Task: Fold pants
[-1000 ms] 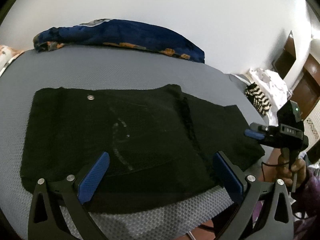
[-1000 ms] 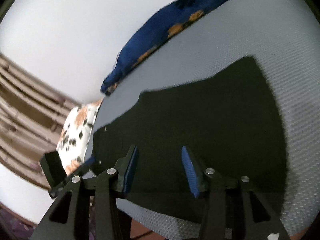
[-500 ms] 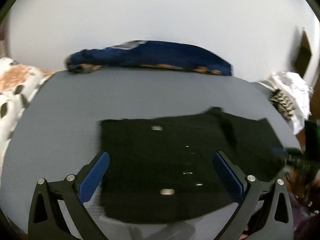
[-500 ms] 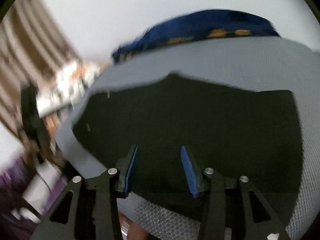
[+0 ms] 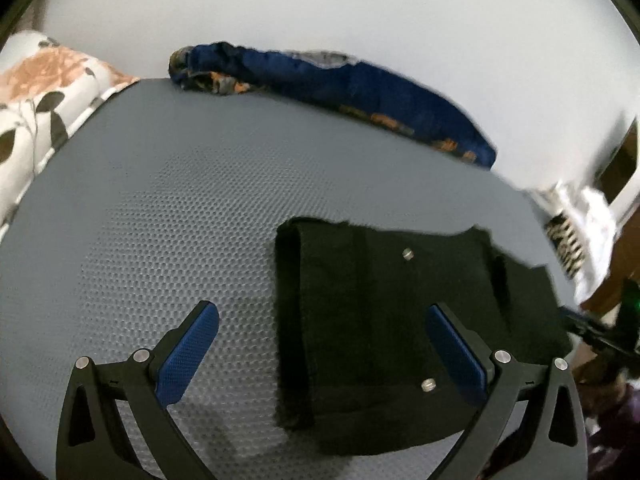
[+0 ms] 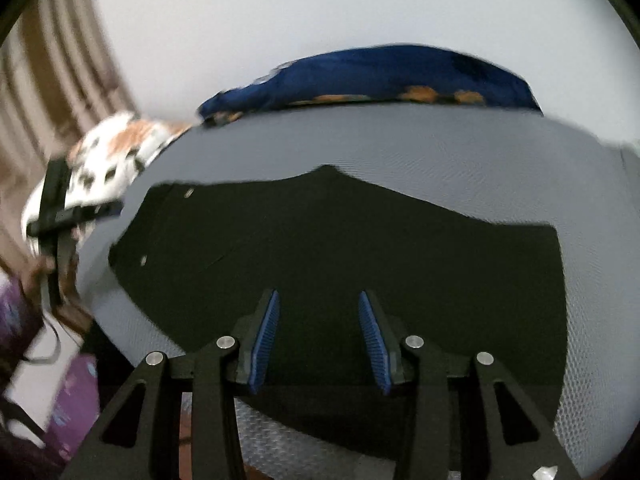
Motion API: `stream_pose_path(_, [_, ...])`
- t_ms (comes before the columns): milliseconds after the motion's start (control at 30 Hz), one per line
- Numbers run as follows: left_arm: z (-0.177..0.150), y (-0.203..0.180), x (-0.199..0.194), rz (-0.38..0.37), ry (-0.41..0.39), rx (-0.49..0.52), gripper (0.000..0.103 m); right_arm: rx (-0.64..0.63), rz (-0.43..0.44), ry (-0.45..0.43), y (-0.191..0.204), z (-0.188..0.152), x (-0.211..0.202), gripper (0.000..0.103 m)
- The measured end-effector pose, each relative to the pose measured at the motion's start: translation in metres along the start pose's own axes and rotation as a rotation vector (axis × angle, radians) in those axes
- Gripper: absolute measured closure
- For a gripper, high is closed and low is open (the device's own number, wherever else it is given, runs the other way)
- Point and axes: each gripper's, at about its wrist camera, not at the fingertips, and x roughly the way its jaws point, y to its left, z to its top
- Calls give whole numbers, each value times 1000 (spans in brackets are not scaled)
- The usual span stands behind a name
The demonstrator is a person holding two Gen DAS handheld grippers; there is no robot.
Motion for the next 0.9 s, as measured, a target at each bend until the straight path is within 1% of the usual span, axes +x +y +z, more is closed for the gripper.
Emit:
stream_pose_path(67, [-3,-2,-2,-6,-18,-9,1,50,23,9,-14,11,5,62])
stream_pose_path(133, [-5,-3,0,-4,-16,-13,1,46,59,26,-20,23,12,62])
stream_pose_path(233, [-9,-6,8,-1,10,-25,1,-34,60,17,-19,46,33,62])
stream_pose_path(300, [-11,-10,10,1,28,-22,1,-66,88,48,-19,61,55,61])
stream_pose_path(333, [-12,-12,11,3,31,-16,1,-80,101,58,-21,66,64,59])
stream_pose_path(367, [-13,-14,12,6,34,-10,1,-100,114,66,-19,70,72,58])
stream_pose_path(433, [-13,-16,11,9,37,-4,1,-165,116,80,-15,76,85,50])
stream_pose_path(500, [-13,-17,12,11,42,-3,1,-231,101,97,-12,80,97,49])
stream_pose_path(567, [-12,-16,13,14,48,-8,1,-270,121,129,-13,83,108,49])
stream_pose_path(600, [-12,-16,13,15,51,-11,1,-289,143,168,-14,84,116,49])
stream_pose_path(633, [-11,-15,14,17,56,-16,1,-309,163,213,-13,83,124,55])
stream_pose_path(700, [-10,-13,16,19,64,-27,1,-378,149,275,-8,78,136,69])
stream_pose_path(767, [-9,-11,17,21,67,-34,1,-436,146,280,-4,75,138,76])
stream_pose_path(800, [-9,-10,18,25,70,-35,1,-446,144,286,-2,77,139,83])
stream_pose_path(833, [-9,-9,19,30,73,-37,1,-447,145,291,-2,78,140,86])
stream_pose_path(900, [-9,-8,22,36,82,-44,1,-471,125,288,2,78,140,87])
